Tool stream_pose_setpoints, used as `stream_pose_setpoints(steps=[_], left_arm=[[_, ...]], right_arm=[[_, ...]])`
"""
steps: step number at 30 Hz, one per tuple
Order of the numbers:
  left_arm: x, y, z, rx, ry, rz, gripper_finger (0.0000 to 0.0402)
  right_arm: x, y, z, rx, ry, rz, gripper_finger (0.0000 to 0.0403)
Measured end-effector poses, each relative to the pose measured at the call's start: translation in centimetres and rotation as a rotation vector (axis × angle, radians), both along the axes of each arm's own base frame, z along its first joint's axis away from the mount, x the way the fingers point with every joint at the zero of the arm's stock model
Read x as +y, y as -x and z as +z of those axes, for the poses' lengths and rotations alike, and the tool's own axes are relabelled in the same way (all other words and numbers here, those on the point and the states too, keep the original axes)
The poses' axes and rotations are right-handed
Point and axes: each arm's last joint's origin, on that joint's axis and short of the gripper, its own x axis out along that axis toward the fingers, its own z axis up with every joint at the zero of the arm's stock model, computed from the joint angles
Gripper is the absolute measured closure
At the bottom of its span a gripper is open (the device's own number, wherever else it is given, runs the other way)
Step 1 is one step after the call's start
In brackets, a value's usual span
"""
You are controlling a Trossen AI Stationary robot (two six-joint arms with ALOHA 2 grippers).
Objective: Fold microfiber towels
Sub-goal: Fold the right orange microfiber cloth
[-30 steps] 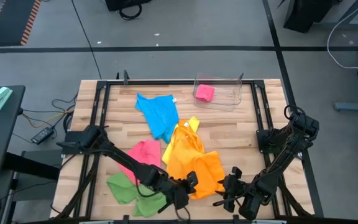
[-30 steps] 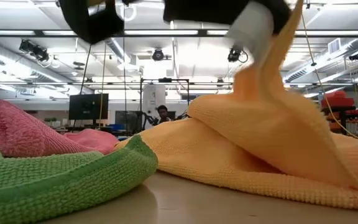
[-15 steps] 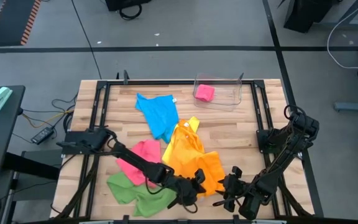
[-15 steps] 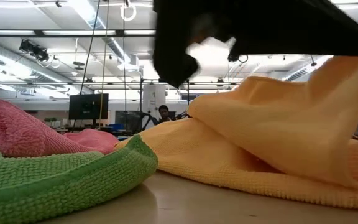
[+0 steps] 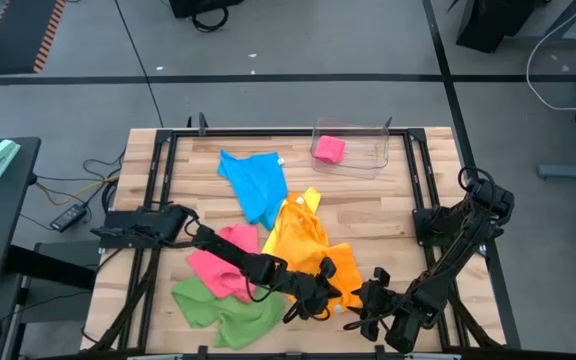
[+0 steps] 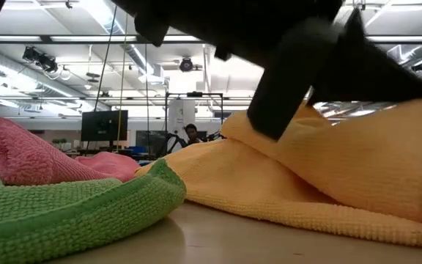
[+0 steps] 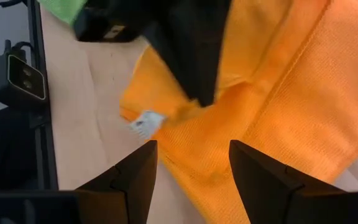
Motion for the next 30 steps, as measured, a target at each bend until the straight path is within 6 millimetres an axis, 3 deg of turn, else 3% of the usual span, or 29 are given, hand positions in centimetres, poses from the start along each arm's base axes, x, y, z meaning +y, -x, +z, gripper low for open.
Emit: stream_pose_setpoints(steps=[10, 19, 30], left_arm=[[0.8, -0.6, -1.2, -0.015, 0.006, 0.01, 0.0387], [1.1, -0.8, -1.3, -0.016, 0.005, 0.018, 0.0383], [1.0, -0.6, -1.5, 0.009, 0.016, 0.024, 0.0394]], right_arm=[[0.9, 0.4, 1.4, -0.007, -0.034, 0.049, 0.0194], [0.3, -0.1, 1.5, -0.056, 0.044, 0.022, 0.0194], [-1.1, -2.1, -0.8, 0.052, -0.006, -0.078, 0.0219]])
